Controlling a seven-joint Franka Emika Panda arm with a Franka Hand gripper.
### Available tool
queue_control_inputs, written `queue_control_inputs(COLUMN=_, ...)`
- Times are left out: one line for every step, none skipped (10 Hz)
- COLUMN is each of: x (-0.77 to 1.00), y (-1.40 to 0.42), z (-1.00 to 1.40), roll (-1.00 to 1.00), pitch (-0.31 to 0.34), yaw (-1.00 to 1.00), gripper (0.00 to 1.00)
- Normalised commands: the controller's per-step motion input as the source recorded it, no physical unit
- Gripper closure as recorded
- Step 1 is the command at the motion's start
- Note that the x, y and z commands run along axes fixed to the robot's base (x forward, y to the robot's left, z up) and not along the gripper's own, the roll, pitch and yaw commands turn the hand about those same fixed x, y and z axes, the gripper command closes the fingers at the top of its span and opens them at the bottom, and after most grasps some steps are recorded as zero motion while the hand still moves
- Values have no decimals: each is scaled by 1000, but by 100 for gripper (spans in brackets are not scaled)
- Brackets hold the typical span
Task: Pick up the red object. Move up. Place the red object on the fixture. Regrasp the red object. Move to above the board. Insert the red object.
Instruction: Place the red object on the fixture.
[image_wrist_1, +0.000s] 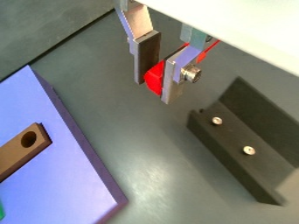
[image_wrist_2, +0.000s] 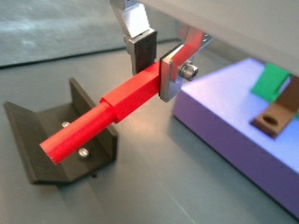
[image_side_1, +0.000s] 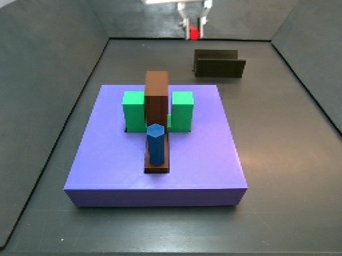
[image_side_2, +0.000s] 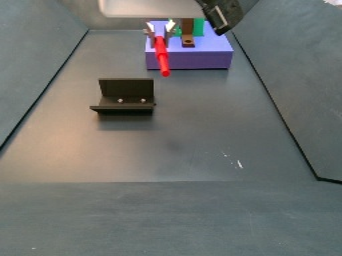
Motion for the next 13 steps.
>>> queue_control_inputs(x=586, y=343, z=140, roll=-1000, pitch=31, yaw=-6, gripper=100)
queue_control_inputs(x=603, y=274, z=31, roll=-969, pitch=40, yaw=-83, gripper=100)
queue_control_inputs(x=614, y=266, z=0, roll=-897, pitch=51, yaw=-131, gripper=100)
queue_control_inputs(x=620, y=280, z=0, roll=-809, pitch=77, yaw=-166, gripper=100)
queue_control_inputs(x=597, y=300, z=-31, roll=-757, pitch=74, yaw=-194, gripper=100)
queue_control_inputs(x=566, y=337, z=-114, roll=-654, pitch=86, yaw=-234, gripper=100)
queue_control_inputs(x=463, y=266, z=-34, roll=-489, pitch=69, yaw=-123, gripper=100)
queue_control_inputs(x=0, y=6, z=0, roll=-43, pitch=0, yaw=0, gripper=100)
queue_control_inputs(x=0, y=0, z=-46, roll=0, pitch=0, yaw=0, gripper=100)
queue_control_inputs(x=0, y=-120, z=-77, roll=80, pitch=29, yaw=-454, gripper=100)
queue_control_inputs(x=0, y=-106, z=-11, roll=77, pitch=111, yaw=-903, gripper=100)
queue_control_inputs(x=0, y=0, z=-63, roll=37, pitch=51, yaw=-991, gripper=100)
queue_control_inputs(x=0, y=0, z=0, roll=0, pitch=40, yaw=-580, gripper=100)
